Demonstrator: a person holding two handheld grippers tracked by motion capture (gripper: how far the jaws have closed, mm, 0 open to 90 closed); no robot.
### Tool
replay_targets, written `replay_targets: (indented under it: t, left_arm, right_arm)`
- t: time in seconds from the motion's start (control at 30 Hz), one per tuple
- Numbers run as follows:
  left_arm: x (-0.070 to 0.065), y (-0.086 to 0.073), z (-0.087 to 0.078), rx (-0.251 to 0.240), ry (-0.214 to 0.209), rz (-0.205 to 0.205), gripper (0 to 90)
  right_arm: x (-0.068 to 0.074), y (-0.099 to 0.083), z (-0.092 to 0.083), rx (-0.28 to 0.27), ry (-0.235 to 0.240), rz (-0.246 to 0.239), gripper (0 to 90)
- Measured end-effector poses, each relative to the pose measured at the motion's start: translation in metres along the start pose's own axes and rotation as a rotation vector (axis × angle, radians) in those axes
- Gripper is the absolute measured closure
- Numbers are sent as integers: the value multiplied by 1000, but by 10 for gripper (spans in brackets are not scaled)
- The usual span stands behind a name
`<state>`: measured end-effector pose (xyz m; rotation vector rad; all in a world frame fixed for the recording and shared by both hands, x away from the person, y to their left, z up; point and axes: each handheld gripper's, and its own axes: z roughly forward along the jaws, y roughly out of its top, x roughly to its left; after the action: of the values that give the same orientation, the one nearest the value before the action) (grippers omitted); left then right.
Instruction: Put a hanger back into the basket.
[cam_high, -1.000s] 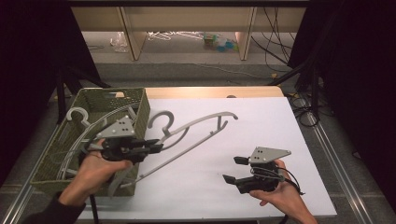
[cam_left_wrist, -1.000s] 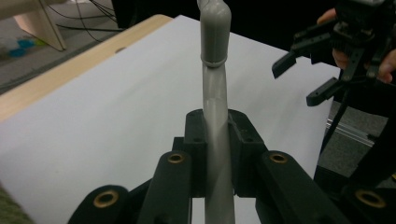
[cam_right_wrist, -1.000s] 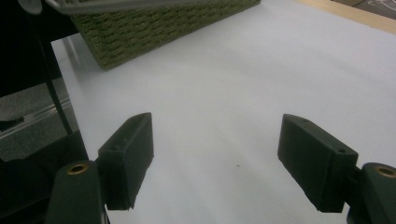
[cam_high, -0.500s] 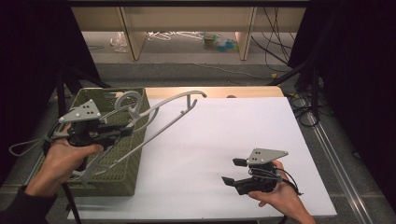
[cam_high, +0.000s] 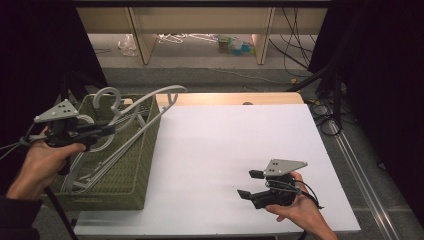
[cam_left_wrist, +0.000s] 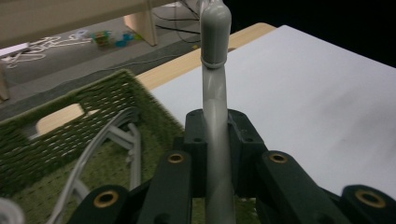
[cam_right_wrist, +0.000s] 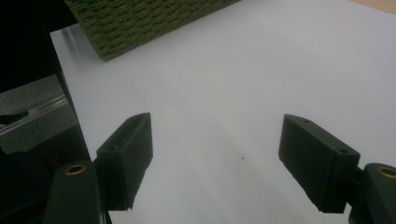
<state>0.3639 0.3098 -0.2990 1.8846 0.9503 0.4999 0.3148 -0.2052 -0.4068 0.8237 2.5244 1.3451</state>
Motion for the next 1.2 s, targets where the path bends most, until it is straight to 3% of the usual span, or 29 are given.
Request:
replay_targets:
  t: [0.13, 0.2, 0.33, 0.47, 0.63, 0.87, 1.1, 1.2]
  left_arm:
    - [18, -6, -4, -10, 56, 2, 789]
    - [23, -10, -6, -21, 53, -26, 789]
    - [36, -15, -9, -38, 76, -29, 789]
    - [46, -21, -7, -17, 107, -37, 789]
    - [58, -32, -5, -10, 114, -59, 789]
    - [68, -47, -7, 7, 134, -92, 789]
    - [74, -58, -2, 61, 147, -104, 789]
    - [75, -60, 3, 74, 132, -108, 789]
  right_arm:
    - [-1, 0, 0, -2, 0, -1, 268]
    - [-1, -1, 0, 0, 2, 4, 268]
    - [-2, -1, 1, 0, -1, 1, 268]
    - [-1, -1, 0, 2, 4, 7, 268]
    - [-2, -1, 1, 6, -1, 6, 268]
    - [-2, -1, 1, 10, 0, 9, 268]
    - [-2, -2, 2, 13, -5, 4, 268]
    - [-3, -2, 2, 11, -4, 5, 268]
